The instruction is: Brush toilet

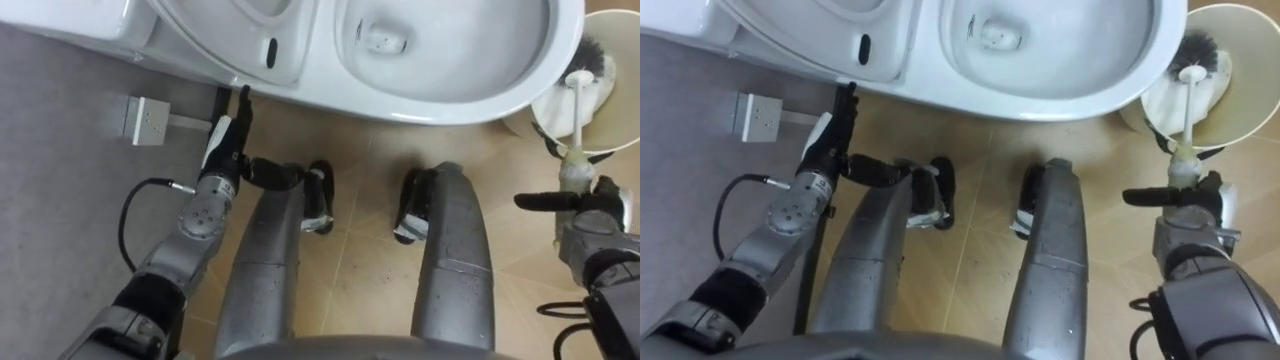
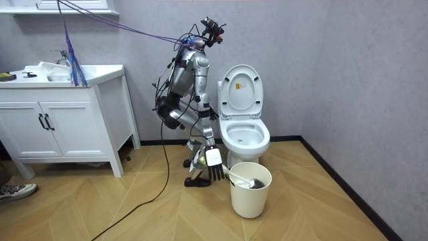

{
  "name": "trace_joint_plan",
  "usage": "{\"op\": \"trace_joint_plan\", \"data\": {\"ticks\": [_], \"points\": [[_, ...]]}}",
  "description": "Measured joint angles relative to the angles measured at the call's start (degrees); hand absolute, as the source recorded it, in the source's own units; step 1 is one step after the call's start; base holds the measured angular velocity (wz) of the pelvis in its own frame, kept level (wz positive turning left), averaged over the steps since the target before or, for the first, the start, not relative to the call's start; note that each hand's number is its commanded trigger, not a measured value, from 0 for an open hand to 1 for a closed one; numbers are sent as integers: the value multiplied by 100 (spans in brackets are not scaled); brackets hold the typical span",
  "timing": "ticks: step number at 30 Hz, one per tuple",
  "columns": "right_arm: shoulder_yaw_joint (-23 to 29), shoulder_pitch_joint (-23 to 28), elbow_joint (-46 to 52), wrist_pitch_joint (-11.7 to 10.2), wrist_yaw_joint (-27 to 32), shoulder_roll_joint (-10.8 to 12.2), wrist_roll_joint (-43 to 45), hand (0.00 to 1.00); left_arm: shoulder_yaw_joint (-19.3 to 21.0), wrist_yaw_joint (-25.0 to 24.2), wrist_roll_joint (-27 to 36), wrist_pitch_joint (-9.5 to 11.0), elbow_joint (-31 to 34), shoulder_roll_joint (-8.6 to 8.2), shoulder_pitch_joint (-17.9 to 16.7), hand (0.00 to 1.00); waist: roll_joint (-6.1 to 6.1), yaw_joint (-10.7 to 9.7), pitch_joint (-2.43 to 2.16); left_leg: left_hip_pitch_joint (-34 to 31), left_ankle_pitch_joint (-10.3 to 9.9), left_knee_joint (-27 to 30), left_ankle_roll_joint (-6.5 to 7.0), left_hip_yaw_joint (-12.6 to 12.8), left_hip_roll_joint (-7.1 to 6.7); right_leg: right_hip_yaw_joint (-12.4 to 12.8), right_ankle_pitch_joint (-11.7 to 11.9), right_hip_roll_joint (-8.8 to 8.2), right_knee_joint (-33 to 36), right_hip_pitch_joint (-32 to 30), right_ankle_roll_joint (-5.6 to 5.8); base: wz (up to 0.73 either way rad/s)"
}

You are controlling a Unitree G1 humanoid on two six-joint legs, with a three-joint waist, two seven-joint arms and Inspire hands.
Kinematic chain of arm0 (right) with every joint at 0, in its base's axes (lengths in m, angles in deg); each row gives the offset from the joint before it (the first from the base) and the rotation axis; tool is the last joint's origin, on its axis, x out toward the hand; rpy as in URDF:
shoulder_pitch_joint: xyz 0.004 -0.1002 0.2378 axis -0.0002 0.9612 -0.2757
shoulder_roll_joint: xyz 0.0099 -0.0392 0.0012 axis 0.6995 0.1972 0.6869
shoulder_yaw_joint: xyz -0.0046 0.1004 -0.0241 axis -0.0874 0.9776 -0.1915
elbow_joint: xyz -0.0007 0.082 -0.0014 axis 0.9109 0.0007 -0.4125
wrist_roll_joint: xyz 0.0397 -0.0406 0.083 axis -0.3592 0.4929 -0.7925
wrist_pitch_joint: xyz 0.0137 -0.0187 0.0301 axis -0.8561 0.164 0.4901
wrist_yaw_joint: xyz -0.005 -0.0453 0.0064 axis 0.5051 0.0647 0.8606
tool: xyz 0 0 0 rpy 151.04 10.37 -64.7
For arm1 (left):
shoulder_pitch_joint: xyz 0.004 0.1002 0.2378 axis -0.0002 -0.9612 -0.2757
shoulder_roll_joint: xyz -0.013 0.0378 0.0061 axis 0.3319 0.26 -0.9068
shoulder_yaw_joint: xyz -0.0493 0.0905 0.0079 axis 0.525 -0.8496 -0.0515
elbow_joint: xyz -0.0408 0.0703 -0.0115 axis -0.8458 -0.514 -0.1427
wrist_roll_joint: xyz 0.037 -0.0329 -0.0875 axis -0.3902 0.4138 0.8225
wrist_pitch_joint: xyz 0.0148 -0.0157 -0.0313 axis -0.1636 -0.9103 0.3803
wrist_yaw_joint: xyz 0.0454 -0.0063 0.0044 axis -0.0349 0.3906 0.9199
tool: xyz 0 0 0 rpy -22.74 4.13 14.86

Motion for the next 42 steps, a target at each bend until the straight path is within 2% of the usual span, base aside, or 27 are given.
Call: {"op": "trace_joint_plan", "data": {"ticks": [6,12,19,23,28,33,38,42], "points": [[-31,5,6,0,-175,-35,-40,100,-15,6,30,54,69,2,-14,0,-1,10,0,-120,-7,114,2,1,-4,17,-9,-9,115,-119,1,0],[-40,34,36,64,-257,-31,-262,100,-22,6,121,26,65,4,-37,0,-1,-1,0,-125,-25,175,-12,-5,1,23,-40,-7,168,-130,23,0],[-43,60,58,62,-334,-3,-407,100,-29,-13,233,-3,7,7,-77,0,-3,-33,0,-91,-31,157,-20,-18,19,-22,-8,24,119,-84,-24,-1],[-42,71,57,61,-337,76,-404,100,-217,-74,234,-65,-72,-34,-72,0,-10,-60,0,-48,-36,113,2,-8,148,-57,64,142,-52,-12,-35,-15],[-27,113,54,54,-328,173,-414,100,-296,-179,229,-99,-102,-40,-7,0,-11,-84,0,94,-64,50,-13,-26,186,-80,98,205,-172,139,-42,-8],[27,138,36,58,-363,233,-451,100,-343,-186,226,-111,-232,-42,-84,0,-16,-116,-2,618,30,-481,-10,-9,195,-213,190,164,-678,675,-68,-1],[123,297,32,54,-427,276,-679,100,-328,-160,168,-101,-242,-29,-292,0,-55,-142,-5,1512,196,-1324,-31,-8,222,-249,427,319,-1579,1563,4,-11],[202,419,19,61,-424,386,-685,100,-316,-163,155,-86,-348,5,-324,0,-120,-194,-14,2111,279,-1848,-23,1,214,-300,534,366,-2129,2168,59,-5]]}}
